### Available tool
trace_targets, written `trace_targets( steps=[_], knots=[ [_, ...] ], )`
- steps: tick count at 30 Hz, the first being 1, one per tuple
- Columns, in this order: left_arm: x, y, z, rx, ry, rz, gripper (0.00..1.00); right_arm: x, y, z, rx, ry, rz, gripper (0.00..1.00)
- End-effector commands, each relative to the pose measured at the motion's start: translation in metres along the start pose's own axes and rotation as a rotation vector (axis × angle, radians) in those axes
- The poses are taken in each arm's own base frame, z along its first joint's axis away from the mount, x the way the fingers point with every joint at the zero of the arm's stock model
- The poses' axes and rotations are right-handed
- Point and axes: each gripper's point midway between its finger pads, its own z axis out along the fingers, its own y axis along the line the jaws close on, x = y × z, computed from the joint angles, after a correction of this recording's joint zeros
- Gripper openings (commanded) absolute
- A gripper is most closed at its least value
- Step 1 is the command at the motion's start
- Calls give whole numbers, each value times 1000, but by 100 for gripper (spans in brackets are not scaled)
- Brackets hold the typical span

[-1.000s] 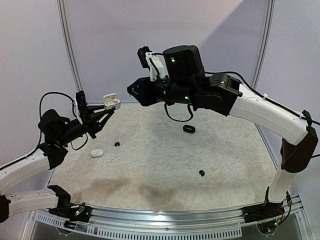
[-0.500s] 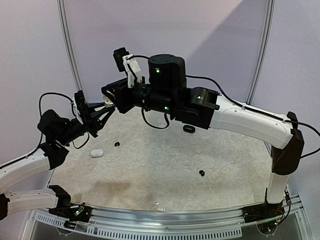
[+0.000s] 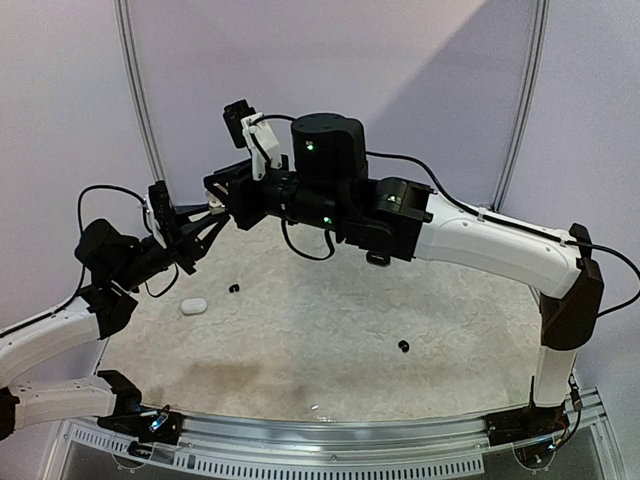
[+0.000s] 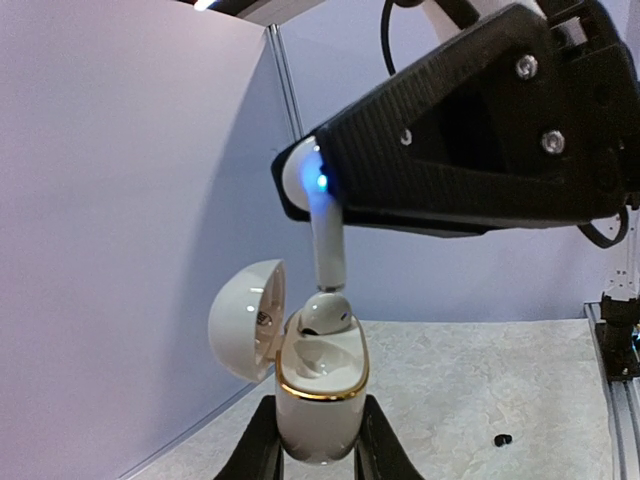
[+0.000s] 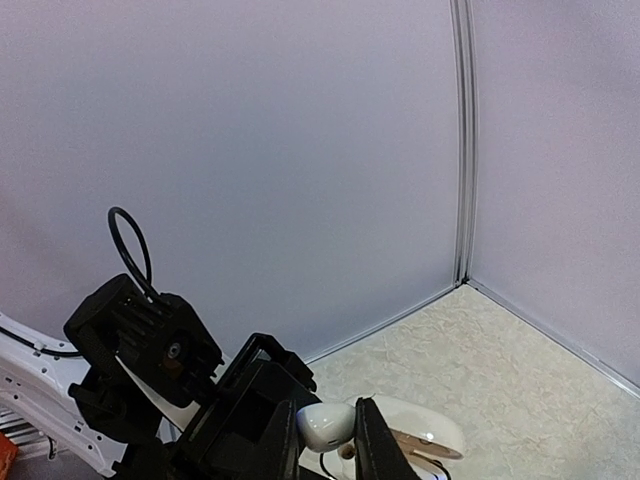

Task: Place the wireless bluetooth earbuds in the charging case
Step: Insert the left earbud into the left side groove of the charging case.

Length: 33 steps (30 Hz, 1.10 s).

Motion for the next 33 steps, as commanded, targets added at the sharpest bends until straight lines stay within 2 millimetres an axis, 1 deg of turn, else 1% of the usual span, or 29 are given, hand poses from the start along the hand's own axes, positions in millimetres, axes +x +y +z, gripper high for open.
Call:
trace_targets(
  steps=[1, 3, 8, 15, 25, 28, 33],
  knots=[
    [-16, -2, 1, 1, -45, 29, 0, 14, -2, 4, 28, 32, -30, 0],
    [-15, -3, 1, 4, -42, 27, 0, 19, -4, 6, 34, 42, -31, 0],
    [-15, -3, 2, 6, -42, 25, 0, 24, -4, 8, 32, 51, -30, 0],
    [-16, -3, 3, 10, -45, 24, 0, 38, -6, 13, 38, 81, -32, 0],
    [-16, -3, 2, 6, -43, 26, 0, 42, -14, 10, 72, 102, -54, 0],
    [-15, -3, 2, 5, -42, 26, 0, 40, -16, 8, 83, 100, -58, 0],
    [-16, -3, 2, 6, -44, 28, 0, 53, -19, 9, 93, 133, -64, 0]
  ],
)
